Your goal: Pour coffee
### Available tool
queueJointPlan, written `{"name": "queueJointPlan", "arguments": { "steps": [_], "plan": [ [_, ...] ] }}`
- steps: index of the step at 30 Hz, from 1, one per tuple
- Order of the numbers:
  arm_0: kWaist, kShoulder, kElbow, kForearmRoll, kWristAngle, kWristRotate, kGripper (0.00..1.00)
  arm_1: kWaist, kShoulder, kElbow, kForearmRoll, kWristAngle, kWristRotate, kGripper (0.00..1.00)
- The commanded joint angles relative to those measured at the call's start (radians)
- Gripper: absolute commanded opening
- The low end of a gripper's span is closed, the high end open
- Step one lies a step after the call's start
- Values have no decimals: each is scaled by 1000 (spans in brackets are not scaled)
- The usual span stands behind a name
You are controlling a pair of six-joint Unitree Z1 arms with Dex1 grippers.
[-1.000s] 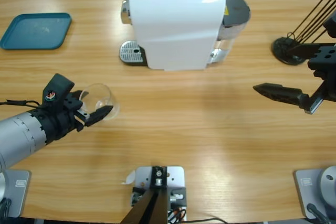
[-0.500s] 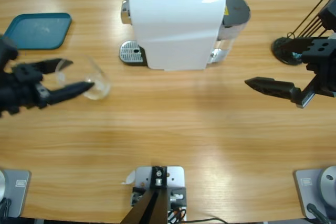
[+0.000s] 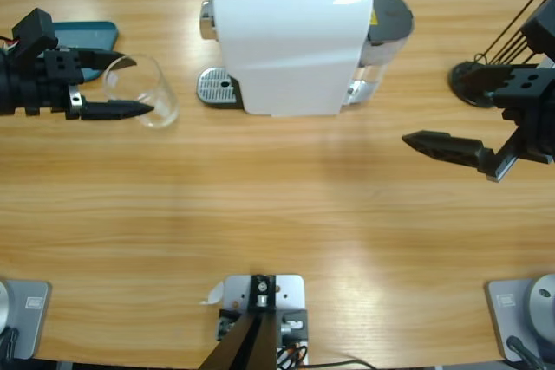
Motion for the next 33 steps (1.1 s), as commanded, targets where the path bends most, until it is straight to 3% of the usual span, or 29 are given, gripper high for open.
{"name": "queueJointPlan", "arguments": {
  "steps": [1, 5, 10, 33],
  "plan": [
    [135, 189, -141, 12, -211, 34, 0, -21, 4, 36, 28, 34, -21, 977],
    [143, 292, -220, 10, -258, 87, 0, -32, 9, 47, 30, 38, -26, 977],
    [109, 364, -228, 10, -267, 154, 0, -86, -17, 5, 62, 61, -64, 977],
    [41, 505, -312, -32, -226, 157, 0, -131, -80, 9, 120, 75, -66, 1000]
  ]
}}
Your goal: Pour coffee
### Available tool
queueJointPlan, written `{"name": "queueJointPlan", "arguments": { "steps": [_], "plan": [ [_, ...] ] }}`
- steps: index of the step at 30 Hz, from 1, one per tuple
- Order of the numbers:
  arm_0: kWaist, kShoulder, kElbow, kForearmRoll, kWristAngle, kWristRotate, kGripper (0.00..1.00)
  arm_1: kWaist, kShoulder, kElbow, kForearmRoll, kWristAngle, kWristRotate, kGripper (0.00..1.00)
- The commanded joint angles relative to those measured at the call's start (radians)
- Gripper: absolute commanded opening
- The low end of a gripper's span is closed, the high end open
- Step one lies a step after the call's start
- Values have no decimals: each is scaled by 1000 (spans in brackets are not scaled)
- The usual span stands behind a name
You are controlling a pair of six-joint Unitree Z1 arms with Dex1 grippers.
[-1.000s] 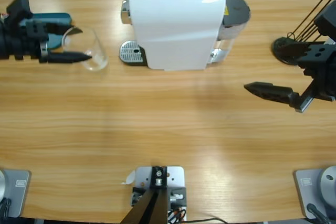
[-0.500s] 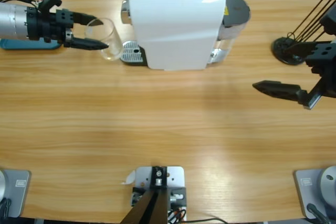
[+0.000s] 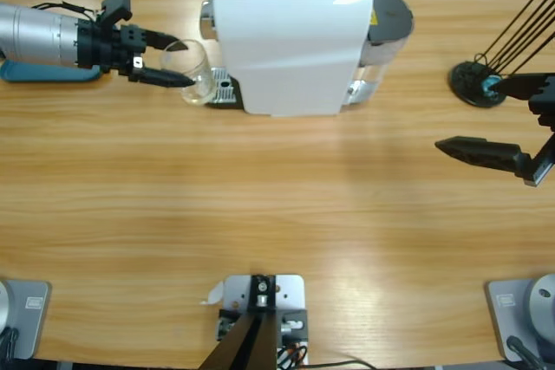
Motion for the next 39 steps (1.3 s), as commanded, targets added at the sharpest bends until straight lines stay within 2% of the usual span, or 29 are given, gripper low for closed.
{"name": "queueJointPlan", "arguments": {
  "steps": [1, 9, 20, 39],
  "plan": [
    [-47, 62, -43, -21, 37, 3, 0, -18, -15, 16, 12, 19, -17, 1000],
    [-63, 89, -93, -24, 75, -20, 0, -18, 5, 24, -11, 28, -16, 1000],
    [-94, 86, -83, -23, 123, -21, 0, -18, 32, 27, -45, 31, -16, 1000],
    [-113, 68, -48, -21, 118, -23, 0, -24, 34, 28, -48, 27, -16, 1000]
  ]
}}
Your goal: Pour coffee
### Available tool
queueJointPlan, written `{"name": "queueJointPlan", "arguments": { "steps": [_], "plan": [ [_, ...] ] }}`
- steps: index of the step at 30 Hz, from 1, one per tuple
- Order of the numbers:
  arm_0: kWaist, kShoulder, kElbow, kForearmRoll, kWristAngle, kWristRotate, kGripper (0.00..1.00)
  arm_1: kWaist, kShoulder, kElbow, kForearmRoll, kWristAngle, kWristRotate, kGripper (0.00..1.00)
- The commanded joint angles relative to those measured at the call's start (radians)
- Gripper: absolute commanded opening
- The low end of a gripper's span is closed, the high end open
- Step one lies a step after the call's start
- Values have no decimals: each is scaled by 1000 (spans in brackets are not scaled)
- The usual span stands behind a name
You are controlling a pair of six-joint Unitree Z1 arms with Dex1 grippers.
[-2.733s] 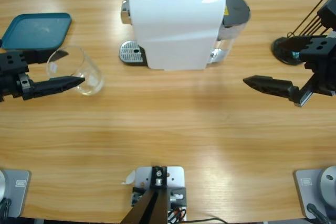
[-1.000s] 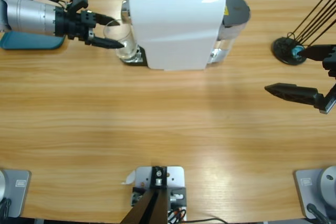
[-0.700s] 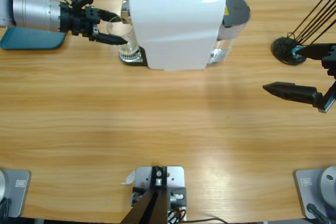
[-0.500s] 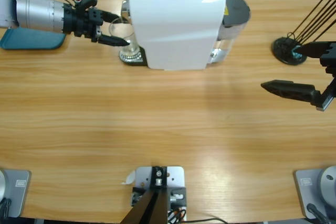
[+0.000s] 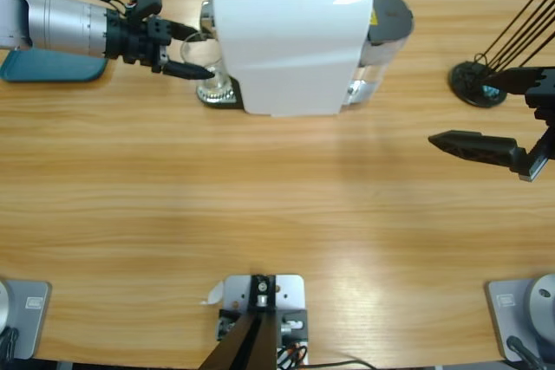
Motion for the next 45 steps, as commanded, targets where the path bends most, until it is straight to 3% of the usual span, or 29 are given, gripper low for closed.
{"name": "queueJointPlan", "arguments": {
  "steps": [1, 11, 12, 13, 15, 19, 29, 32, 37, 38, 41, 42, 43, 45],
  "plan": [
    [-20, 34, 30, -9, 10, -12, 0, -23, 28, 28, -8, 6, -16, 1000],
    [-20, 33, 31, -9, 11, -13, 0, -23, 33, 27, -9, 8, -16, 1000],
    [-20, 33, 31, -9, 14, -15, 84, -23, 36, 25, -9, 8, -16, 1000],
    [-19, 34, 30, -8, 22, -22, 472, -23, 37, 24, -10, 8, -16, 1000],
    [-9, 31, 36, -9, 17, -23, 799, -23, 38, 22, -11, 8, -16, 1000],
    [9, 26, 40, -10, -4, -37, 987, -23, 38, 22, -9, 10, -18, 1000],
    [58, 18, 41, -11, -71, -72, 1000, -23, 44, 17, -12, 8, -18, 1000],
    [101, -50, 93, -11, -132, -71, 1000, -24, 45, 9, -13, 10, -20, 1000],
    [141, -235, 231, -9, -116, -101, 1000, -112, 4, -15, -13, 25, -20, 985],
    [138, -276, 258, -9, -115, -129, 1000, -145, -3, -46, 9, 25, -10, 884],
    [104, -388, 339, -9, -105, -251, 1000, -248, 24, -189, 137, 14, 65, 329],
    [88, -425, 365, -9, -72, -301, 1000, -275, 33, -217, 128, 11, 79, 58],
    [60, -472, 392, -8, 0, -373, 1000, -291, 42, -228, 84, -8, 96, 0],
    [32, -556, 431, -3, 124, -491, 1000, -310, 87, -239, -7, -53, 236, 0]
  ]
}}
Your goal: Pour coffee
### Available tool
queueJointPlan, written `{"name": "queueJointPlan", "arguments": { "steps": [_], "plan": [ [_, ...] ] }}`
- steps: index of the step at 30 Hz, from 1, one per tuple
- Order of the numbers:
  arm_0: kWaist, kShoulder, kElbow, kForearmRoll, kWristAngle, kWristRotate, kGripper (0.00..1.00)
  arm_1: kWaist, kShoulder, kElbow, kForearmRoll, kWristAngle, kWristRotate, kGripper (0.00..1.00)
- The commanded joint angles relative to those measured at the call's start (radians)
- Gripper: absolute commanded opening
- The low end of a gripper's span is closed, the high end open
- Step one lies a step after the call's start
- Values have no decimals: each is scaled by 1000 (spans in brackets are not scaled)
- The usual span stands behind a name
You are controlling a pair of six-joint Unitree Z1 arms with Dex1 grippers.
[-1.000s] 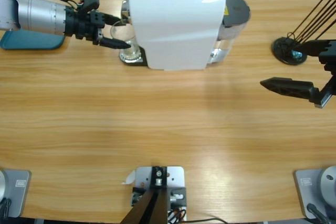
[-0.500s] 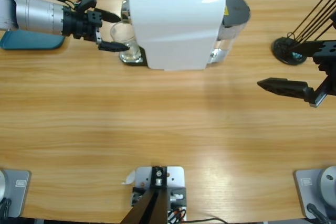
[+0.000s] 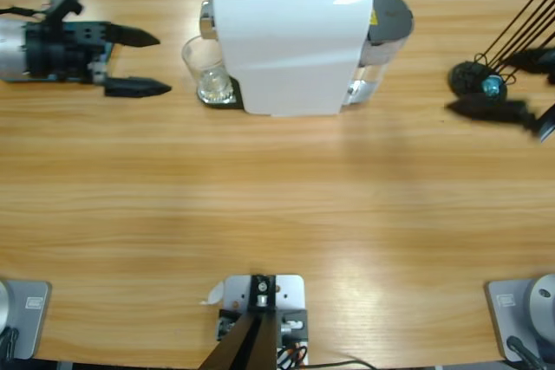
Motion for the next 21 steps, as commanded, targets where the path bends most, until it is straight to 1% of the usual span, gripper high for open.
{"name": "queueJointPlan", "arguments": {
  "steps": [1, 3, 5, 7, 8, 10, 12, 14, 16, 18, 21],
  "plan": [
    [-105, -315, 188, 5, 287, -352, 1000, -135, 106, -141, -104, -66, 287, 0],
    [-127, -423, 205, 35, 356, -424, 1000, -136, 179, -147, -181, -62, 434, 0],
    [-131, -523, 218, 63, 399, -514, 1000, -117, 233, -147, -253, -80, 541, 0],
    [-132, -612, 218, 128, 407, -548, 1000, -85, 260, -151, -305, -80, 588, 0],
    [-132, -652, 213, 175, 407, -553, 1000, -77, 272, -159, -308, -96, 641, 0],
    [-137, -731, 192, 307, 421, -555, 1000, -46, 301, -176, -308, -167, 699, 0],
    [-156, -786, 177, 401, 445, -554, 1000, -7, 330, -211, -308, -196, 709, 0],
    [-200, -804, 155, 468, 494, -555, 1000, 38, 352, -241, -325, -204, 714, 0],
    [-246, -790, 134, 497, 556, -553, 1000, 73, 367, -275, -339, -211, 714, 0],
    [-271, -746, 112, 514, 590, -555, 1000, 96, 391, -322, -337, -207, 711, 0],
    [-274, -700, 89, 528, 615, -555, 1000, 108, 422, -373, -318, -207, 697, 0]
  ]
}}
